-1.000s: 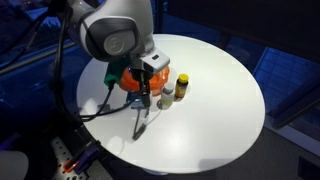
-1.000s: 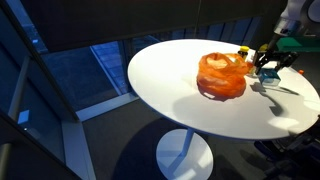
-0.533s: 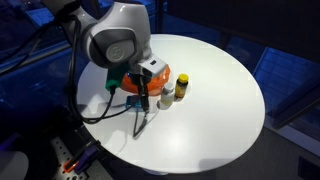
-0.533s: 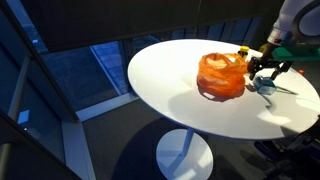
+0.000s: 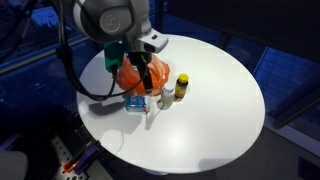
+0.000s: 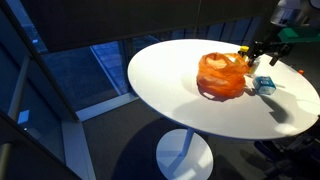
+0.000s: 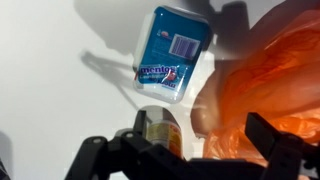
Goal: Remove the blue bottle from the plastic bag and put it on the table
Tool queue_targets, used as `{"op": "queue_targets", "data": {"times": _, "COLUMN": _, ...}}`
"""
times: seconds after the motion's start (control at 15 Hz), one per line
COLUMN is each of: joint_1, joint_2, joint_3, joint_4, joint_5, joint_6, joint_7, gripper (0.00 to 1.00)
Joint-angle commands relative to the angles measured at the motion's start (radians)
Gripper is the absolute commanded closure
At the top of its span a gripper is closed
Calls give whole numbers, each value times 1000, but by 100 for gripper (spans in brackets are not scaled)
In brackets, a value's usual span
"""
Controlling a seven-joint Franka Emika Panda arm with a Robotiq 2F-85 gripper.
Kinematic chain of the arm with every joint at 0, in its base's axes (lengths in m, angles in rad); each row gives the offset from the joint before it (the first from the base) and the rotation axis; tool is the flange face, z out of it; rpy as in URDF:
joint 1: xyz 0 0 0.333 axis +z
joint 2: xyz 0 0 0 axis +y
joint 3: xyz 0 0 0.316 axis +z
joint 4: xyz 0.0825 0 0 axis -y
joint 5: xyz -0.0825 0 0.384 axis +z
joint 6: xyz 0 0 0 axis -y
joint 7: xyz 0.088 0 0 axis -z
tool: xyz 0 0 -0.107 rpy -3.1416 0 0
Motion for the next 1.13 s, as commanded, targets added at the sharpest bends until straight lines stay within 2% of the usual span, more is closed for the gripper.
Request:
{"op": "queue_targets", "data": {"times": 0.0, "joint_1": -25, "joint_2": -112, "joint_3": 50, "joint_4": 5, "joint_5": 36, "joint_6": -130, "joint_7": -118, "gripper": 0}}
{"op": "queue_targets", "data": {"times": 0.53, "joint_1": -34, "joint_2": -324, "joint_3": 132, "joint_4": 47, "joint_5": 147, "joint_6": -429, "joint_7": -414, "gripper": 0}}
{"op": "queue_targets", "data": {"times": 0.73, "joint_1": -32, "joint_2": -372, "joint_3": 144, "joint_4": 85, "joint_5": 170, "joint_6": -534, "joint_7": -472, "gripper": 0}}
{"op": "queue_targets", "data": {"times": 0.87, "joint_1": -35, "joint_2": -393, "joint_3": 153, "joint_4": 98, "joint_5": 154, "joint_6": -559, "joint_7": -471, "gripper": 0}}
{"op": "queue_targets", "data": {"times": 0.93, "joint_1": -38, "joint_2": -372, "joint_3": 158, "joint_4": 80, "joint_5": 150, "joint_6": -522, "joint_7": -442, "gripper": 0}}
{"op": "queue_targets", "data": {"times": 1.07, "joint_1": -37, "joint_2": -379, "joint_3": 162, "joint_4": 81, "joint_5": 150, "joint_6": -525, "joint_7": -444, "gripper": 0}}
